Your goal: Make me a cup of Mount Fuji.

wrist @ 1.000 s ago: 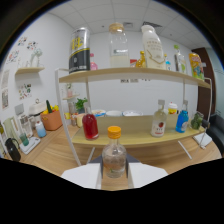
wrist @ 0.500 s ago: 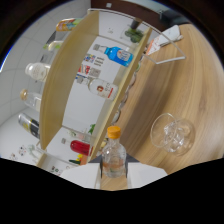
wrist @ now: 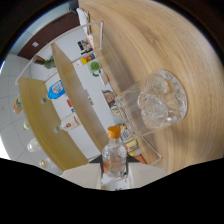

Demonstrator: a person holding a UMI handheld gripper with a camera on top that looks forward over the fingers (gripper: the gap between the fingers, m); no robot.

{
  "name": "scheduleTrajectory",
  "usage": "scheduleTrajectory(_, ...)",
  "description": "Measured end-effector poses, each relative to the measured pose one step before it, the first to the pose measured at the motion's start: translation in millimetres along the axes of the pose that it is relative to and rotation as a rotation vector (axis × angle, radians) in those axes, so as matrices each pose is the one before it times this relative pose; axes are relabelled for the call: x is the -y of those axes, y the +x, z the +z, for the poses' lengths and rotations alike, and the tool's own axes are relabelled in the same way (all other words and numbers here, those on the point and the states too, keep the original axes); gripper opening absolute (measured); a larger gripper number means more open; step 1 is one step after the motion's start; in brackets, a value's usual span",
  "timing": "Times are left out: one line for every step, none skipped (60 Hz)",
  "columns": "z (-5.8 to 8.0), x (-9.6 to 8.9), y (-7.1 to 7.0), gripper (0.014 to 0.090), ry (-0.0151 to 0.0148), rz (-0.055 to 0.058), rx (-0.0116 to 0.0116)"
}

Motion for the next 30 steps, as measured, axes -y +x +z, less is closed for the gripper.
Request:
scheduleTrajectory(-0.31,-0.46,-0.89,0.0343,-0.00117,0.0065,0.00430)
scheduleTrajectory(-0.19,-0.47,-0.62,0.0343,-0.00131,0.0048,0.00288)
scheduleTrajectory(-0.07,-0.25,-0.21,0.0343,-0.00013,0.0024,0.00076)
scheduleTrajectory(-0.25,-0.17,0.22,0.0342,0.00033,-0.0001,-0.00142)
scheduleTrajectory(0.09,-0.54,-0.12,0.0343,-0.00124,0.0000,-0.00116)
scheduleTrajectory(-0.11,-0.46,0.12,0.0342,-0.00088,-0.0017,-0.00141)
scheduleTrajectory(-0.25,-0.61,0.03,0.0343,-0.00095,-0.0025,-0.00130)
scheduleTrajectory(-0.30,-0.34,0.13,0.0342,-0.00014,-0.0045,-0.00238)
scheduleTrajectory(-0.18,-0.58,-0.21,0.0344,0.00021,-0.0085,-0.00300)
scheduleTrajectory(-0.56,-0.71,-0.49,0.0344,0.00040,-0.0140,-0.00359)
scheduleTrajectory(-0.53,-0.59,-0.97,0.0342,0.00145,-0.0196,-0.00358)
scheduleTrajectory(-0.42,-0.72,-1.41,0.0343,0.00161,-0.0245,-0.00372)
scheduleTrajectory(-0.53,-1.12,-1.48,0.0343,0.00113,-0.0303,-0.00513)
scheduleTrajectory(0.18,-1.81,-2.37,0.0344,0.00303,-0.0330,-0.00623)
scheduleTrajectory(-0.54,-2.00,-2.19,0.0344,-0.00054,-0.0421,-0.00611)
scheduleTrajectory(-0.49,-2.00,-2.92,0.0343,-0.00070,-0.0468,-0.00554)
scheduleTrajectory(-0.38,-2.03,-3.52,0.0344,-0.00094,-0.0502,-0.00419)
scheduleTrajectory(-0.43,-1.83,-3.67,0.0343,-0.00075,-0.0525,-0.00426)
scheduleTrajectory(-0.11,-1.23,-3.54,0.0344,0.00055,-0.0544,-0.00536)
scheduleTrajectory(-0.31,-1.02,-4.33,0.0345,0.00143,-0.0565,-0.00505)
scheduleTrajectory(-0.20,-1.14,-6.58,0.0344,0.00320,-0.0548,-0.00204)
scheduleTrajectory(-2.14,-0.46,-7.22,0.0344,-0.00528,-0.0509,0.00141)
scheduleTrajectory(-0.13,-0.51,-5.29,0.0345,0.00290,-0.0554,-0.00027)
scheduleTrajectory(-0.07,-0.31,-5.04,0.0346,0.00382,-0.0543,-0.00150)
scheduleTrajectory(0.00,0.13,-5.37,0.0347,0.00470,-0.0543,-0.00130)
scheduleTrajectory(-0.03,0.29,-6.09,0.0347,0.00542,-0.0543,0.00160)
scheduleTrajectory(-0.34,0.46,-6.52,0.0347,0.00665,-0.0537,0.00442)
scheduleTrajectory(-0.30,0.52,-6.27,0.0347,0.00776,-0.0529,0.00351)
scheduleTrajectory(-0.31,0.54,-5.67,0.0347,0.00739,-0.0554,0.00066)
scheduleTrajectory(1.48,-0.68,-5.99,0.0348,0.01174,-0.0582,-0.00402)
